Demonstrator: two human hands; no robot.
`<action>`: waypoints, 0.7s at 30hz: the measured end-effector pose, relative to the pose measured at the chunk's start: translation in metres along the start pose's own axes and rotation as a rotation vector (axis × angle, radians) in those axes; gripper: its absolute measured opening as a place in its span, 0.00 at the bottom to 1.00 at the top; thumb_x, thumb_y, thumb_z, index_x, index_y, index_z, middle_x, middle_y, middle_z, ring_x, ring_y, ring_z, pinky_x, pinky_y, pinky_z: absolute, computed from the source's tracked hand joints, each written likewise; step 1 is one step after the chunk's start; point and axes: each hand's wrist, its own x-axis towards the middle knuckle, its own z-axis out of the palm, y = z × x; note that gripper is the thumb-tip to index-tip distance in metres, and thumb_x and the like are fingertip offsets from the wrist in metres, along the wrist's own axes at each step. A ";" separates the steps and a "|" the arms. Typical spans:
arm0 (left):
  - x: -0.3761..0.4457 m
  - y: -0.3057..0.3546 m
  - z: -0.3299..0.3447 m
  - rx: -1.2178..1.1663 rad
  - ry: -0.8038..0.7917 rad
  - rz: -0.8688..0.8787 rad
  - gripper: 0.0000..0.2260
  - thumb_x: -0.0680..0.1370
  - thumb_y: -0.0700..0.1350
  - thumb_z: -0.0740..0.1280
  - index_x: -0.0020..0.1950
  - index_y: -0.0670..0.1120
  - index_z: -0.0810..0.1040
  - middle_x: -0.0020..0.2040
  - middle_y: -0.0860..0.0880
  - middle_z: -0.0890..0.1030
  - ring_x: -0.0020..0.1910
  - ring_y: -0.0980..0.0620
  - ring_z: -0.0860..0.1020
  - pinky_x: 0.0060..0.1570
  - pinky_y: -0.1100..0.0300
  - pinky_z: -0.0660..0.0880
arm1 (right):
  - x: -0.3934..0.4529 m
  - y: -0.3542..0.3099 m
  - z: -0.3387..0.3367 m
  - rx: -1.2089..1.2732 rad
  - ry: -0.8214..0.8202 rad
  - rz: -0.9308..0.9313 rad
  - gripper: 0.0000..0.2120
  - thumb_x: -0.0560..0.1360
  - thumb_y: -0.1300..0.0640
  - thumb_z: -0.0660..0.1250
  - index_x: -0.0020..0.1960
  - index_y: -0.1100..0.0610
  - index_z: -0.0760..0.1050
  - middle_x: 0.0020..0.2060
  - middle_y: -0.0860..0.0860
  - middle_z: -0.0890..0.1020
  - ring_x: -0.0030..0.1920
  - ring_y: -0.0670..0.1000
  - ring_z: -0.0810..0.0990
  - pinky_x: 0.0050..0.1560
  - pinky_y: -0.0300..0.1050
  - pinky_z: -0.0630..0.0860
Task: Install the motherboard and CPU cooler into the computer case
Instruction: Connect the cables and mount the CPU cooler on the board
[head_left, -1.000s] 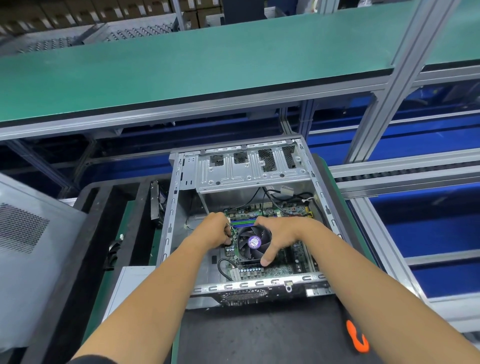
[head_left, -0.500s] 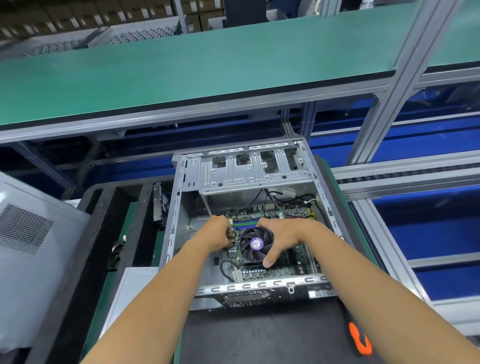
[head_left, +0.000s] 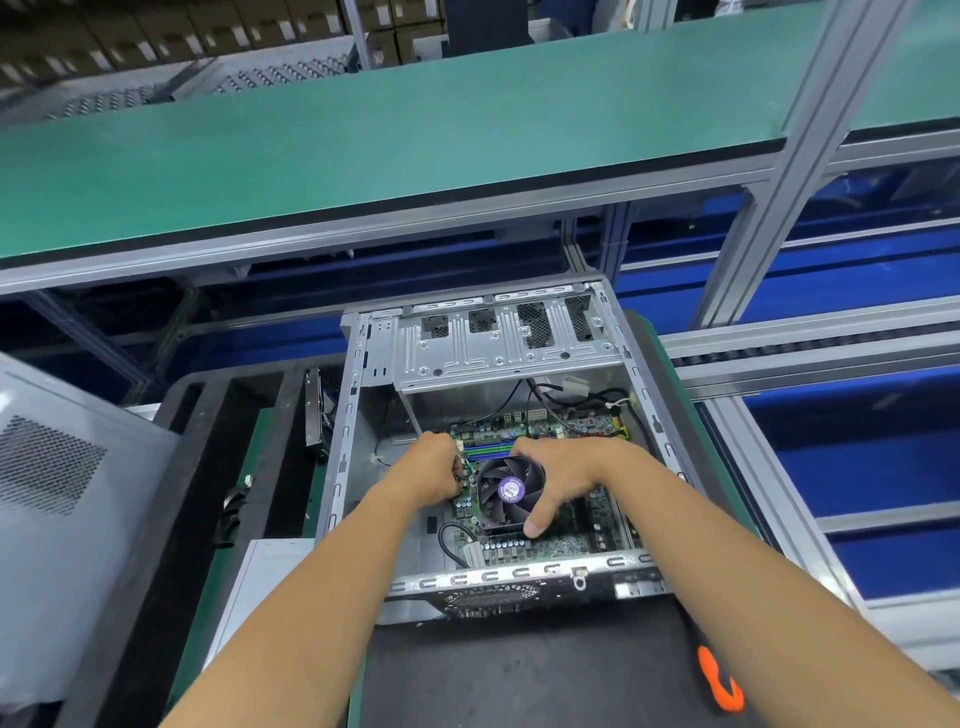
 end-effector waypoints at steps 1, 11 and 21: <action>0.000 0.000 0.000 -0.002 -0.001 -0.001 0.07 0.70 0.36 0.68 0.35 0.46 0.77 0.41 0.45 0.81 0.43 0.47 0.80 0.42 0.60 0.74 | 0.000 0.000 0.000 0.003 0.000 0.001 0.48 0.62 0.45 0.81 0.73 0.49 0.56 0.68 0.50 0.69 0.62 0.54 0.72 0.64 0.55 0.71; -0.001 0.000 0.002 -0.019 0.003 -0.006 0.07 0.71 0.36 0.68 0.35 0.46 0.75 0.38 0.48 0.77 0.37 0.50 0.74 0.39 0.61 0.70 | 0.000 0.000 0.001 -0.014 0.017 0.008 0.50 0.63 0.45 0.80 0.75 0.51 0.54 0.72 0.50 0.65 0.66 0.55 0.70 0.63 0.52 0.70; -0.003 -0.001 0.002 -0.020 -0.012 -0.005 0.14 0.71 0.36 0.68 0.29 0.48 0.70 0.29 0.53 0.71 0.36 0.50 0.74 0.38 0.62 0.70 | 0.000 -0.001 0.001 -0.007 0.016 0.009 0.51 0.63 0.46 0.80 0.76 0.52 0.53 0.73 0.51 0.65 0.68 0.56 0.69 0.66 0.53 0.69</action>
